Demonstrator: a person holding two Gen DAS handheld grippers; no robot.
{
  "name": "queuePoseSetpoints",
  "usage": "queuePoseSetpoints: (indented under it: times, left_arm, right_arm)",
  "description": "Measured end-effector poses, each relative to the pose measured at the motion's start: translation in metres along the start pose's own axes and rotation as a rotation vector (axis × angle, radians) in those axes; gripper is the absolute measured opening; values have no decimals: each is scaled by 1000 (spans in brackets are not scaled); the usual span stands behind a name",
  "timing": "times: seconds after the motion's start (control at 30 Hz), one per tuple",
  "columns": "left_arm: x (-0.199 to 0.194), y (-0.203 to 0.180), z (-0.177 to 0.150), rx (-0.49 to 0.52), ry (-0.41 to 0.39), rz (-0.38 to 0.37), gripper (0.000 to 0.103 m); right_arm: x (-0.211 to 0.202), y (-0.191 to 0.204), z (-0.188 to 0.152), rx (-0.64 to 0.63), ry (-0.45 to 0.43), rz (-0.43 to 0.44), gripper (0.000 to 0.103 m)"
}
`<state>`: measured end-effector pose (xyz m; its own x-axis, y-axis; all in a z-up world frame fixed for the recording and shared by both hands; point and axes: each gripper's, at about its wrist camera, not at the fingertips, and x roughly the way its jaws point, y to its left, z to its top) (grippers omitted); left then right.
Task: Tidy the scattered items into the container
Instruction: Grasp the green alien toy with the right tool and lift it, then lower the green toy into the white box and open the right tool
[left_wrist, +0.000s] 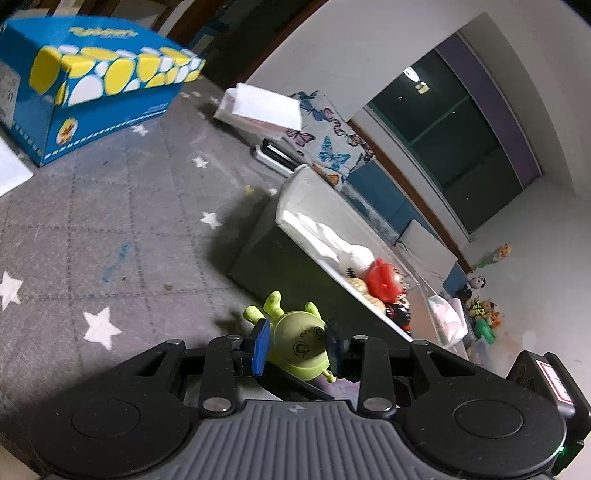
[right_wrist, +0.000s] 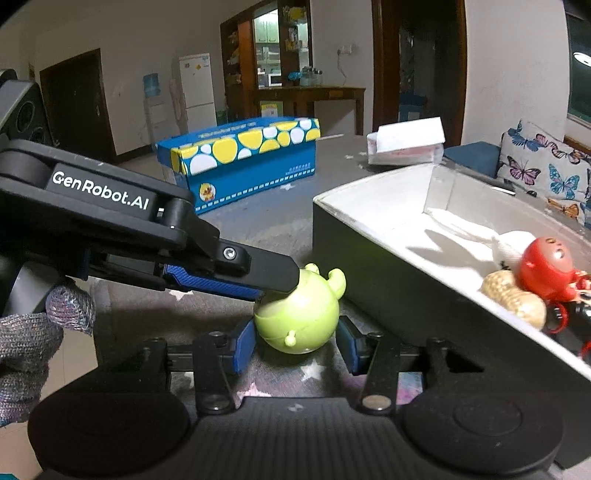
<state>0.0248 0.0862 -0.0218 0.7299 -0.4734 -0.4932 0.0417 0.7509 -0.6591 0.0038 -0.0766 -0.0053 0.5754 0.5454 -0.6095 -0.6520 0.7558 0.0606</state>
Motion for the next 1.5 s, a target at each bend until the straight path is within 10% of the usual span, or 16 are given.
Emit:
queuePoseSetpoints:
  times: [0.77, 1.5]
  left_arm:
    - [34, -75, 43, 123, -44, -95, 34]
    - [123, -47, 75, 52, 81, -35, 33]
  right_arm:
    - [-42, -53, 41, 30, -133, -125, 47]
    - [49, -116, 63, 41, 101, -126, 47]
